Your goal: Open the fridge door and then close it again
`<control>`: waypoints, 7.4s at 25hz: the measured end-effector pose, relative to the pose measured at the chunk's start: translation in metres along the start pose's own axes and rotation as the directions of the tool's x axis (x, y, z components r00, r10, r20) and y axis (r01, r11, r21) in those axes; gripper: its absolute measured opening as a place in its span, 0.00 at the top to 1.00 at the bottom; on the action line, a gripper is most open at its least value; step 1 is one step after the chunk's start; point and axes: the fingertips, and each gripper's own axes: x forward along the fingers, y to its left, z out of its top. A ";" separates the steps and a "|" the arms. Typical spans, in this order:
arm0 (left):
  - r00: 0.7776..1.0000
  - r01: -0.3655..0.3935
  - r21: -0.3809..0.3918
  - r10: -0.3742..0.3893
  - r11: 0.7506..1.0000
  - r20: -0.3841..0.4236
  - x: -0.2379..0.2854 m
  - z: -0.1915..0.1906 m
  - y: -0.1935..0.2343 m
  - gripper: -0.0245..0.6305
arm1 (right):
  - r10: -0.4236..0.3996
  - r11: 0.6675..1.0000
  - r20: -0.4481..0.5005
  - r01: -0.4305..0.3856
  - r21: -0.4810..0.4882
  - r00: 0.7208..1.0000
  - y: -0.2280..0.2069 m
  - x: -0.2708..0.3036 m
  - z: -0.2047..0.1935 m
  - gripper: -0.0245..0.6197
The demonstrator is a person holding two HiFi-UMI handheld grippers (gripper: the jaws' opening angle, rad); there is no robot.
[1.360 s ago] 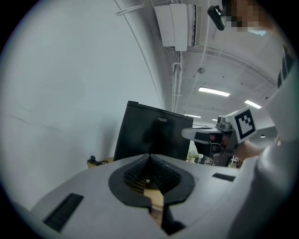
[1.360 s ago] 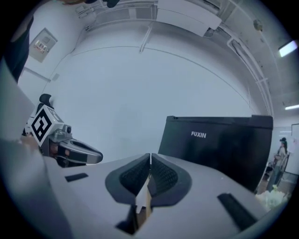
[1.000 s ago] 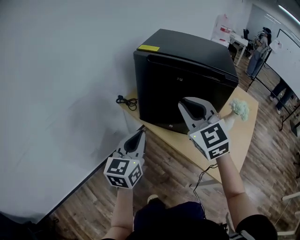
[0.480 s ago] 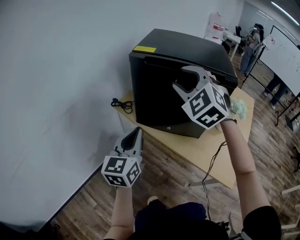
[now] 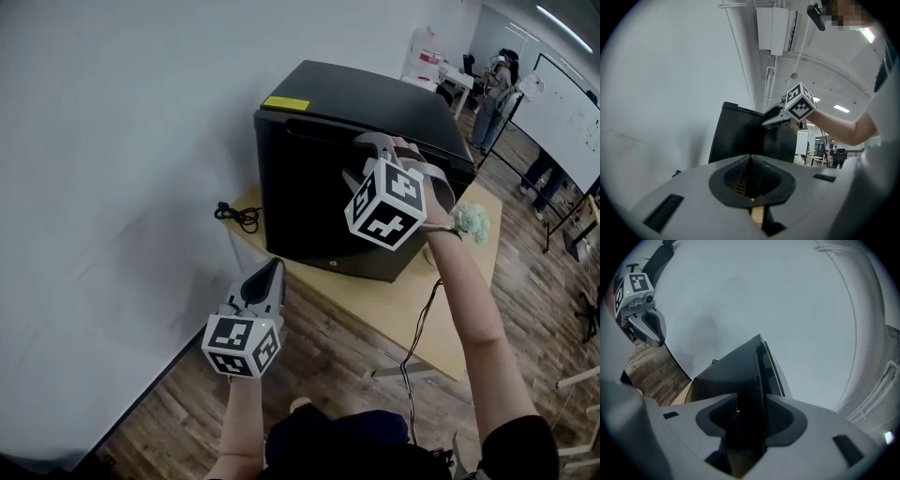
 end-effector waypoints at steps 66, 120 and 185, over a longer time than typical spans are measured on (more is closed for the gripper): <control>0.989 -0.134 -0.032 0.135 0.990 0.051 -0.046 -0.007 -0.033 0.95 | 0.123 0.986 0.202 -0.097 -0.138 0.972 0.042 -0.077 0.013 0.72; 0.999 0.009 0.077 -0.005 0.997 -0.044 -0.168 -0.061 -0.300 0.95 | 0.359 0.816 0.212 -0.195 -0.544 0.909 0.105 -0.296 -0.153 0.70; 0.998 -0.019 0.003 0.019 1.000 -0.051 -0.098 -0.046 -0.109 0.95 | 0.270 0.875 -0.006 -0.248 -0.416 0.963 0.062 -0.104 0.002 0.78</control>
